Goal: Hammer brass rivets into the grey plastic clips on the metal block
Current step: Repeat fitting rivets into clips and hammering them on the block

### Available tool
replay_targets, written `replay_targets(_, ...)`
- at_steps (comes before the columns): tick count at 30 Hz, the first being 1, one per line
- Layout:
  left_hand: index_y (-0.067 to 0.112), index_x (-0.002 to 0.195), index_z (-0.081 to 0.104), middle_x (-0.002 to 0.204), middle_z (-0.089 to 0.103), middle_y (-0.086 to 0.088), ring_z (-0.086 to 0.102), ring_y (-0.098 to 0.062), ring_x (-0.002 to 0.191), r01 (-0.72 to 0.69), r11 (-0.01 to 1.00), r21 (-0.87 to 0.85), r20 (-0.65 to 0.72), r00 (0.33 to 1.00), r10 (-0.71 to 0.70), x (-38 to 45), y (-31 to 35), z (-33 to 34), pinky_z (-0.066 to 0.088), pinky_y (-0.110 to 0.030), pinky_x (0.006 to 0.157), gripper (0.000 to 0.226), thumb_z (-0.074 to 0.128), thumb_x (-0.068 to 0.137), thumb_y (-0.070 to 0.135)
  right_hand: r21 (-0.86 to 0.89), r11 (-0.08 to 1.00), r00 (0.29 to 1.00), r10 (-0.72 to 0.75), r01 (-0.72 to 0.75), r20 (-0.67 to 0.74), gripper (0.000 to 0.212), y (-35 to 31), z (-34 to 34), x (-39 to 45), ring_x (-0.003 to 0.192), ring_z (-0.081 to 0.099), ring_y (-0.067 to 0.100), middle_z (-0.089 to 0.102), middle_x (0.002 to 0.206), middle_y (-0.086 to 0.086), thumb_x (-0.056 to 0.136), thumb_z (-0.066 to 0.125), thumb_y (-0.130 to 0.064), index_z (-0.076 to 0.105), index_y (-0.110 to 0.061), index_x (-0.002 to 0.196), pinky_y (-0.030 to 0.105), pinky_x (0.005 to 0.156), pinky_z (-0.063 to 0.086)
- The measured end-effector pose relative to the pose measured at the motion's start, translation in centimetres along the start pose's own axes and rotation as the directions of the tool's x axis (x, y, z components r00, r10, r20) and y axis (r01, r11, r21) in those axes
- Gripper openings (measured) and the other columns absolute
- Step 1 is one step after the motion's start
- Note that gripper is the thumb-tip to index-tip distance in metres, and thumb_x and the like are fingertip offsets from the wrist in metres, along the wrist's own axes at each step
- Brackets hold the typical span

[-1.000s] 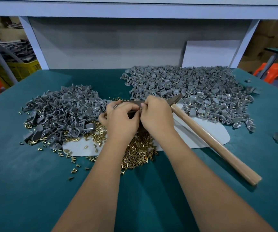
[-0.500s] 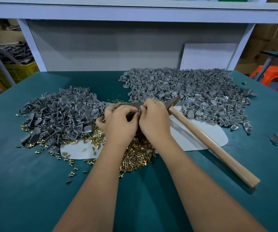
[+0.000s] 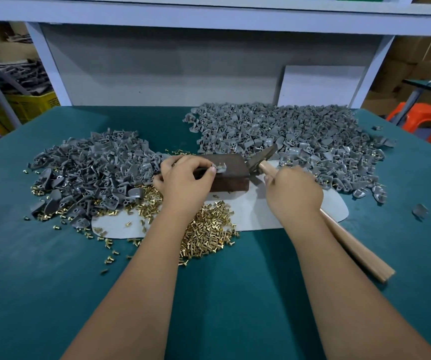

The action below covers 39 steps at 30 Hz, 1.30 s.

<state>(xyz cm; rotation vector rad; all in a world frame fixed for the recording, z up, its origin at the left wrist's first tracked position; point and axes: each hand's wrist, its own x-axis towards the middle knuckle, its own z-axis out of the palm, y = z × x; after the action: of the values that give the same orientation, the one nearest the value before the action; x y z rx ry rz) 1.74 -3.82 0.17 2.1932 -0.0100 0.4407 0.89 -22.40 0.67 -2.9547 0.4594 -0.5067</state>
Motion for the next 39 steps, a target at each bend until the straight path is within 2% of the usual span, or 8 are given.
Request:
replay_targets(8, 0.043, 0.079, 0.063, 0.105, 0.056, 0.029, 0.026, -0.011, 0.128, 0.014, 0.999, 0.03, -0.031, 0.999, -0.013, -0.2, 0.3, 0.2, 0.014, -0.042, 0.102, 0.01, 0.064, 0.089, 0.041, 0.165, 0.985, 0.992, 0.075, -0.057, -0.104, 0.013, -0.6, -2.4, 0.2, 0.057, 0.04, 0.024, 0.053, 0.074, 0.003, 0.095, 0.05, -0.02, 0.038, -0.016, 0.097, 0.028, 0.046, 0.02)
replay_targets(13, 0.043, 0.079, 0.065, 0.105, 0.06, 0.029, 0.027, -0.011, 0.129, 0.026, 1.0, 0.002, -0.039, 0.999, -0.026, -0.3, 0.3, 0.0, 0.013, -0.04, 0.096, 0.009, 0.066, 0.088, 0.043, 0.4, 0.903, 0.986, -0.121, 0.158, -0.118, 0.042, -0.9, -6.2, -1.2, 0.094, 0.06, 0.026, 0.066, 0.107, -0.008, 0.097, 0.047, -0.038, 0.037, -0.053, 0.135, 0.033, 0.067, 0.039)
replay_targets(16, 0.046, 0.071, 0.062, 0.098, 0.059, 0.031, 0.027, -0.01, 0.13, 0.03, 0.999, -0.017, -0.049, 0.998, -0.031, -0.3, 0.4, 0.0, 0.01, -0.035, 0.092, 0.018, 0.068, 0.087, 0.041, 0.272, 0.923, 0.962, -0.257, 0.272, -0.091, 0.043, -2.2, -6.9, -1.7, 0.109, 0.06, 0.027, 0.064, 0.122, -0.007, 0.097, 0.046, -0.039, 0.036, -0.059, 0.134, 0.036, 0.076, 0.046)
replay_targets(24, 0.044, 0.076, 0.068, 0.096, 0.06, 0.032, 0.03, -0.008, 0.129, 0.031, 0.999, -0.011, -0.102, 0.994, -0.032, -0.2, 0.2, 0.3, 0.007, -0.029, 0.083, 0.009, 0.07, 0.085, 0.046, -0.035, 0.906, 0.886, -0.42, 0.422, -0.196, 0.046, -3.9, -5.8, -2.9, 0.077, 0.064, 0.028, 0.068, 0.094, 0.0, 0.097, 0.046, -0.034, 0.032, -0.056, 0.136, 0.026, 0.048, 0.023)
replay_targets(29, 0.041, 0.086, 0.073, 0.107, 0.063, 0.031, 0.027, -0.007, 0.131, 0.031, 0.999, 0.038, -0.086, 0.996, -0.028, -0.1, -0.1, 0.5, 0.008, -0.032, 0.087, 0.008, 0.07, 0.085, 0.048, -0.042, 0.943, 0.865, -0.32, 0.33, -0.386, 0.045, -4.7, -7.2, -2.2, 0.051, 0.052, 0.025, 0.066, 0.077, 0.0, 0.094, 0.054, -0.031, 0.041, -0.053, 0.131, 0.017, 0.045, 0.009)
replay_targets(33, 0.039, 0.089, 0.074, 0.106, 0.063, 0.03, 0.027, -0.007, 0.132, 0.024, 0.999, 0.028, -0.089, 0.996, -0.022, -0.1, -0.2, 0.6, 0.009, -0.033, 0.089, 0.01, 0.068, 0.087, 0.046, -0.079, 0.904, 0.887, -0.428, 0.421, -0.17, 0.044, -4.4, -6.5, -2.2, 0.071, 0.061, 0.027, 0.066, 0.084, -0.003, 0.095, 0.051, -0.028, 0.04, -0.053, 0.131, 0.023, 0.044, 0.017)
replay_targets(36, 0.039, 0.089, 0.074, 0.105, 0.063, 0.032, 0.027, -0.007, 0.131, 0.032, 0.999, 0.019, -0.093, 0.995, -0.03, -0.1, -0.3, 0.6, 0.013, -0.04, 0.098, 0.01, 0.069, 0.086, 0.047, -0.065, 0.935, 0.885, -0.351, 0.348, -0.305, 0.044, -4.8, -7.5, -1.9, 0.053, 0.043, 0.022, 0.049, 0.066, -0.005, 0.094, 0.054, -0.027, 0.044, -0.052, 0.129, 0.02, 0.044, 0.012)
replay_targets(39, 0.04, 0.089, 0.074, 0.105, 0.063, 0.031, 0.026, -0.007, 0.131, 0.031, 0.999, 0.029, -0.091, 0.995, -0.029, 0.0, -0.4, 0.7, 0.012, -0.038, 0.097, 0.01, 0.068, 0.086, 0.048, -0.113, 0.922, 0.869, -0.386, 0.37, -0.308, 0.048, -4.9, -7.3, -2.2, 0.053, 0.045, 0.022, 0.057, 0.072, -0.003, 0.092, 0.055, -0.024, 0.042, -0.051, 0.13, 0.023, 0.045, 0.019)
